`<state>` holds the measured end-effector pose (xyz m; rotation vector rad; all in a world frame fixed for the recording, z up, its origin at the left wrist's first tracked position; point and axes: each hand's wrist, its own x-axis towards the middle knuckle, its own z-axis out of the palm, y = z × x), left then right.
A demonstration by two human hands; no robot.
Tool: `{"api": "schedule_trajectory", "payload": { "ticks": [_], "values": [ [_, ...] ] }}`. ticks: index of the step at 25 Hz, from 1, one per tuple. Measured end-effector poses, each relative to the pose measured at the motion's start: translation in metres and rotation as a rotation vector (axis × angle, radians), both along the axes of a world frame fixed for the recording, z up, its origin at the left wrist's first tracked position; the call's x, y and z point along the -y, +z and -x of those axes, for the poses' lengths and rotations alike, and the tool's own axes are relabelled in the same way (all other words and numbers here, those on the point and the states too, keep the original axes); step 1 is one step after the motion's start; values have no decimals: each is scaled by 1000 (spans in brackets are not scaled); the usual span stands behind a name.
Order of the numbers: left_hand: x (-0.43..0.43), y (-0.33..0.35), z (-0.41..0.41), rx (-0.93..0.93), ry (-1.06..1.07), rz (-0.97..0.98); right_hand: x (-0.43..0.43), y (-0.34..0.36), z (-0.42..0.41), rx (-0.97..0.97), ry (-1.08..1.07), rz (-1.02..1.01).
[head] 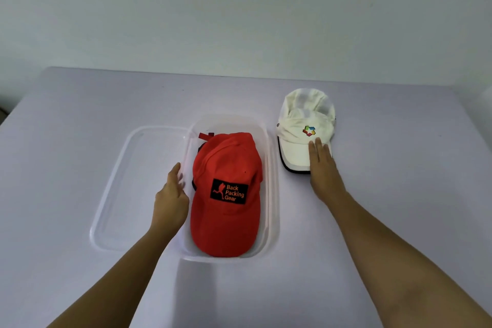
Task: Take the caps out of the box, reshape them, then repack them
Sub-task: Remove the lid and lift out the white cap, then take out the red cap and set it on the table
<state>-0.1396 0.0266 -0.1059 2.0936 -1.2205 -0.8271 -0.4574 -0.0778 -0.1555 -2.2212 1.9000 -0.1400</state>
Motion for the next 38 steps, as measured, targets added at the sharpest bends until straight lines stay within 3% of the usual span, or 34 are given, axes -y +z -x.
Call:
{"api": "schedule_trajectory", "payload": {
  "ticks": [4, 6, 9, 11, 14, 20, 23, 27, 29, 33, 35, 38],
  "values": [
    [-1, 0, 1, -5, 4, -4, 2, 15, -12, -11, -10, -105],
    [-2, 2, 1, -16, 4, -5, -19, 34, -37, 132, 26, -85],
    [-3, 8, 2, -22, 14, -18, -68, 62, -89, 369, 303, 103],
    [-3, 9, 1, -21, 5, -27, -93, 72, -117, 250, 496, 47],
    [-3, 9, 1, -18, -13, -18, -103, 73, -135, -85, 517, -313],
    [-4, 14, -5, 24, -96, -60, -97, 76, -159, -371, 496, -345],
    [-3, 17, -10, 20, -159, -85, -96, 81, -161, -365, 478, -402],
    [-1, 22, -17, 29, -304, -140, -97, 100, -163, -72, 311, -532],
    [3, 31, -16, 29, -272, -85, -104, 109, -164, 38, 235, -458],
    [11, 66, -5, -153, -89, -25, -127, 117, -163, 162, 151, -228],
    [15, 88, 4, -269, -41, -75, -138, 121, -162, 216, 131, -20],
    [24, 125, 27, -419, 30, -116, -142, 125, -152, 143, 163, 350]
  ]
}}
